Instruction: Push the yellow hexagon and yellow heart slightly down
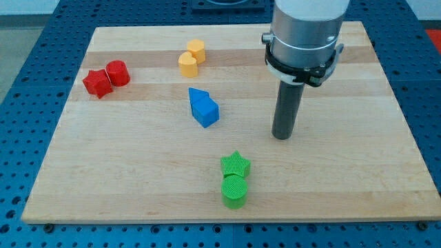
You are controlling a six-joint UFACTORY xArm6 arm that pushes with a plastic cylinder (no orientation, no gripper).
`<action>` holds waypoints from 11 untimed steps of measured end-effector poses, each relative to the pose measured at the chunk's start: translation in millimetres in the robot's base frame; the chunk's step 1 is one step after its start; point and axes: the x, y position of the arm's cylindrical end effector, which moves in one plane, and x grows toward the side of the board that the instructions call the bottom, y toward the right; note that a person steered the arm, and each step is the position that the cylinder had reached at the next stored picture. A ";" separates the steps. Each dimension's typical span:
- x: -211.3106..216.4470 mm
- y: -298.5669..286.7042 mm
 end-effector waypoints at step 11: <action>-157.1 -150.4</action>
